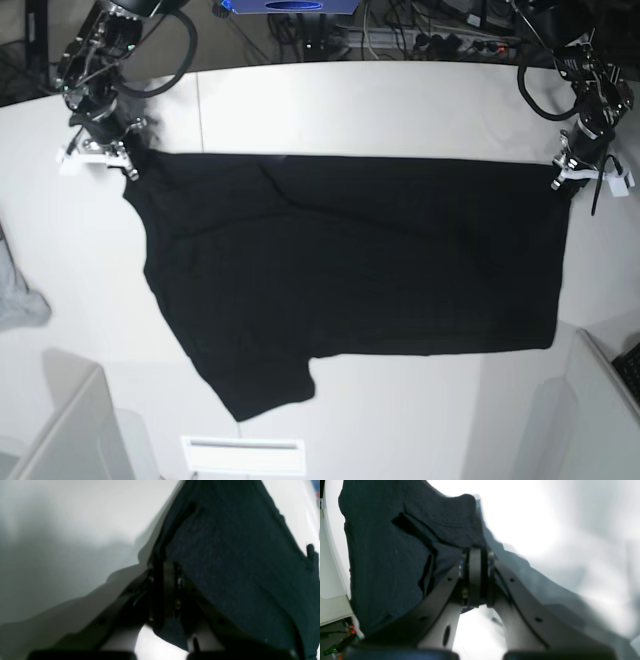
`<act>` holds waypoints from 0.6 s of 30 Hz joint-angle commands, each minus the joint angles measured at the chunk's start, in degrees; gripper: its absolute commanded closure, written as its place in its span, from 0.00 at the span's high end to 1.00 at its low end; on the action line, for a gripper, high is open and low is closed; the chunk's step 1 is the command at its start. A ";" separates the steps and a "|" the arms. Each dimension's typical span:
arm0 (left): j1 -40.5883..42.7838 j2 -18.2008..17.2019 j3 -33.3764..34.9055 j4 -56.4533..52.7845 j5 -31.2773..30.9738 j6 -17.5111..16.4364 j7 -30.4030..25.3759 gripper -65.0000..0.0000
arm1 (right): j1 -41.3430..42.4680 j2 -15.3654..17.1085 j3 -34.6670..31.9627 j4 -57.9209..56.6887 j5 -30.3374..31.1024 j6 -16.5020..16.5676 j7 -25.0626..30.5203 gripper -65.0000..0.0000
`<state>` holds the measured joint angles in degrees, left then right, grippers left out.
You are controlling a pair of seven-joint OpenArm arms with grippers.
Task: Fold the T-shirt properly
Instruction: 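Drag the shirt across the table toward the arms with both grippers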
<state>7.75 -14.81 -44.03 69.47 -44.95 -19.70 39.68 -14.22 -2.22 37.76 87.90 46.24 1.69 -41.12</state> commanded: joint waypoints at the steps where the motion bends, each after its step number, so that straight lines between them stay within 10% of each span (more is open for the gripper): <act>1: 0.82 -1.15 -0.15 1.52 1.04 0.58 0.45 0.00 | -0.86 0.42 0.26 1.46 -1.27 -0.77 -0.15 0.00; 18: 11.64 -0.88 -0.15 11.63 0.69 0.50 0.45 0.00 | -11.50 -0.11 0.26 12.28 -1.18 -0.77 -0.15 0.00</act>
<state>19.40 -14.61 -43.72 80.03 -43.97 -19.46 41.06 -25.69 -2.85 37.65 99.04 44.80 0.86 -42.68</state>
